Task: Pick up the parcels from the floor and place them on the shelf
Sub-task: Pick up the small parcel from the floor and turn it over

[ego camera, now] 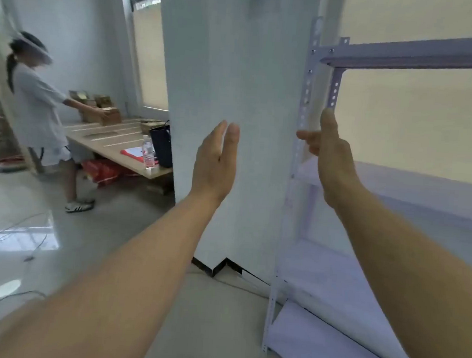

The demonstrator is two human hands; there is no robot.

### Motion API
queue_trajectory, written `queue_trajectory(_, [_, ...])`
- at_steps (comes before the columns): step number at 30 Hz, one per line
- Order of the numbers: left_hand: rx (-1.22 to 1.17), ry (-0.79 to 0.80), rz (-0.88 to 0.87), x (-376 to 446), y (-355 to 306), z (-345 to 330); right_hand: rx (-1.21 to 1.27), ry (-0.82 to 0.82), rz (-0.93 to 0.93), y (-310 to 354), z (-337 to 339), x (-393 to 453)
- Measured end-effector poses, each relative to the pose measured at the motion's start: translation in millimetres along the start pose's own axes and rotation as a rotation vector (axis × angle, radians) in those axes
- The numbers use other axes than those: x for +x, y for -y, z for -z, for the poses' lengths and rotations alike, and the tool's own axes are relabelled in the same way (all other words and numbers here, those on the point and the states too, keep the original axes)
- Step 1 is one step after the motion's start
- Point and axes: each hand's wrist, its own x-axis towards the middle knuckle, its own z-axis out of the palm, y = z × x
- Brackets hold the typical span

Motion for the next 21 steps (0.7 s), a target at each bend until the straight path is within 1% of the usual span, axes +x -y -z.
queue_trajectory(3, [0.05, -0.083, 0.038, -3, 17, 39, 0.017, 0.101, -0.028, -3, -48, -4])
queue_trajectory(5, [0.087, -0.102, 0.053, -8, 28, 70, 0.021, 0.174, -0.024, -5, -85, -10])
queue_trajectory(8, [0.197, -0.204, 0.09, -10, 51, 114, 0.036, 0.269, -0.029, -4, -136, -18])
queue_trajectory(10, [0.219, -0.244, 0.094, -10, 67, 139, 0.045, 0.319, -0.035, -3, -163, -23])
queue_trajectory(14, [0.305, -0.358, 0.144, -11, 98, 201, 0.04, 0.448, -0.032, 2, -238, -37])
queue_trajectory(17, [0.297, -0.429, 0.163, -15, 115, 238, 0.066, 0.528, -0.048, 4, -293, -49])
queue_trajectory(21, [0.308, -0.459, 0.19, -25, 136, 288, 0.111, 0.625, -0.08, 8, -355, -64])
